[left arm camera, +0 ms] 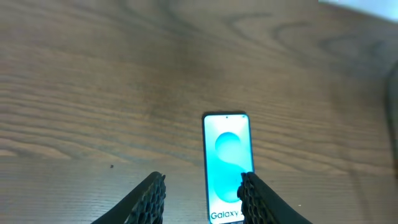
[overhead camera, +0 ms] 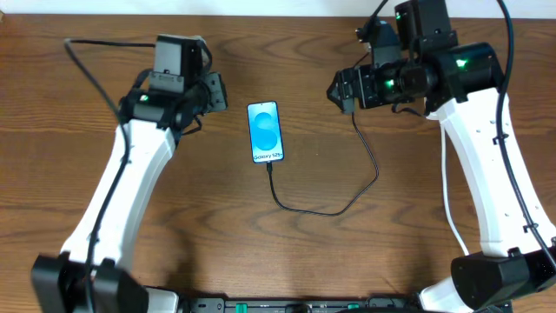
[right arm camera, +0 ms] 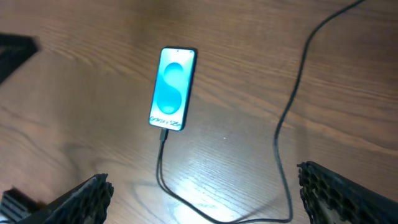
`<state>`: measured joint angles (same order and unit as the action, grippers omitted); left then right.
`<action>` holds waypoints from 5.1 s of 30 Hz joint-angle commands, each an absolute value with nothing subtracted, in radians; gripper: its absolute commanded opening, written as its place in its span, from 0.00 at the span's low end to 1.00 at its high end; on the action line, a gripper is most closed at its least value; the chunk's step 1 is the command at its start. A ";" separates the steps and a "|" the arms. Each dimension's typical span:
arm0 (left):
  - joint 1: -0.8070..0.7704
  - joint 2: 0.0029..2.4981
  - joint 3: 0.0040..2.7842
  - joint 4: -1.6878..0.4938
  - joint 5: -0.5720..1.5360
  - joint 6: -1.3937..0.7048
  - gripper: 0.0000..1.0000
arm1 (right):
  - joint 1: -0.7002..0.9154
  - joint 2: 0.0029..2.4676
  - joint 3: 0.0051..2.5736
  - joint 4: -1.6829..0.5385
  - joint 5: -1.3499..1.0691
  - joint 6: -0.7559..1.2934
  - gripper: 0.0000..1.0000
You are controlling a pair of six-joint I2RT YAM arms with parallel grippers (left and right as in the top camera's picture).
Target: Plug charger to phone and switch on socket
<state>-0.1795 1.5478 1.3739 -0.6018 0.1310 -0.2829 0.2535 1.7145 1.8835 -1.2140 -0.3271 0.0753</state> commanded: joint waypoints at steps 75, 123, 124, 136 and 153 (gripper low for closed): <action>-0.179 1.341 1.377 -0.703 0.118 -0.266 0.98 | -0.431 2.233 1.847 -0.722 -0.328 0.198 0.99; -0.179 1.341 1.377 -0.703 0.119 -0.266 0.98 | -0.355 2.369 1.847 -0.570 -0.111 0.007 0.96; -0.179 1.341 1.377 -0.703 0.119 -0.266 0.98 | -0.355 2.373 1.847 -0.567 -0.112 0.015 0.96; -0.179 1.341 1.377 -0.703 0.119 -0.266 0.98 | -0.355 2.392 1.847 -0.519 -0.167 0.074 0.96; -0.179 1.341 1.377 -0.703 0.119 -0.266 0.98 | -0.352 2.392 1.847 -0.531 -0.220 0.073 0.95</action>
<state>-0.1795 1.3457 1.3739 -0.7033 0.1280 -0.2760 -0.3626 2.3657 1.8507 -0.5159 -0.1917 0.0685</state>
